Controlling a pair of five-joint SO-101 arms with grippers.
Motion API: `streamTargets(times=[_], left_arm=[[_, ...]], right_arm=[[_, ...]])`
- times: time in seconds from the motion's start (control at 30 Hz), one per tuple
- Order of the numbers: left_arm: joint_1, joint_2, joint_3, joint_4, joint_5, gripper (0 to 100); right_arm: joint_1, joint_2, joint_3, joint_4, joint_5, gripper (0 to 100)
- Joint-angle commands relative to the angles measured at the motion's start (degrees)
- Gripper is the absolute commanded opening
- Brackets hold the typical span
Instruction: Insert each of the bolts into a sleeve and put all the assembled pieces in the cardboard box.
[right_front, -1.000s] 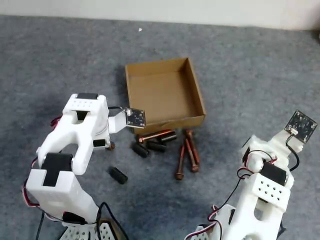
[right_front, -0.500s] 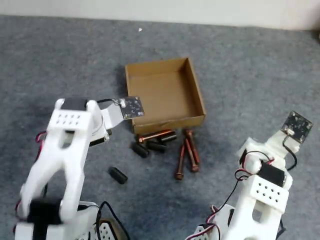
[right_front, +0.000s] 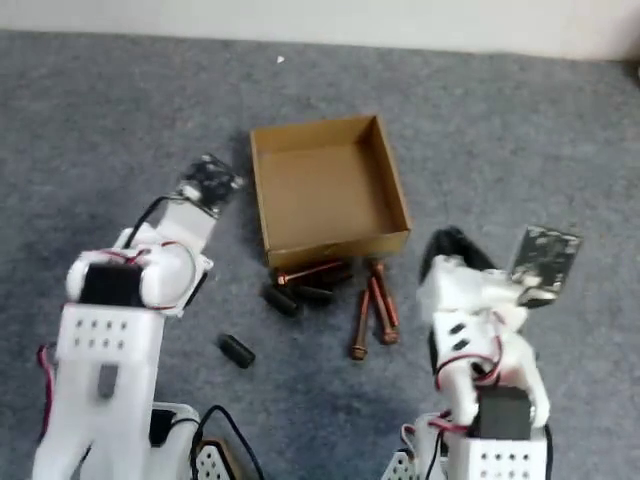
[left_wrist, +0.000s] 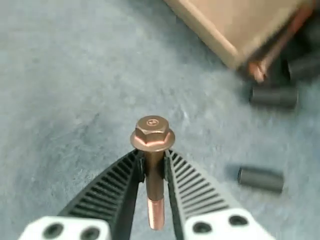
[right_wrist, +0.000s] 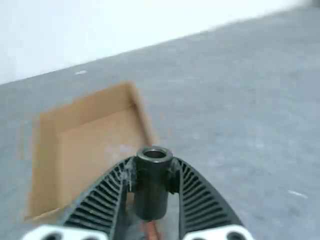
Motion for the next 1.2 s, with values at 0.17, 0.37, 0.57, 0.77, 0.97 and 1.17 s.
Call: streamTargets(times=[0.17,0.37,0.57,0.77,0.97,1.17], left_arm=[[0.84,-20.35,4.88,-11.87,20.92,1],[0.92,-31.96,12.09,-21.54,35.08,1],[1.89,-43.47,21.05,-33.23,49.85,1],[12.7,-53.76,28.44,-38.42,51.08,1],[20.09,-58.42,33.36,-38.42,51.08,1],[22.81,-58.24,34.42,-38.42,51.25,1]], right_arm=[[-17.63,-6.73,6.37,-10.86,3.34,0.5],[-29.05,-9.8,14.46,-20.79,14.95,0.5],[-31.52,-12.26,21.67,-29.93,15.47,0.5],[-33.89,-15.52,28.35,-34.33,15.47,0.5],[-37.05,-18.33,32.75,-34.24,20.48,0.5],[-38.37,-18.42,34.51,-34.24,24.44,0.5]])
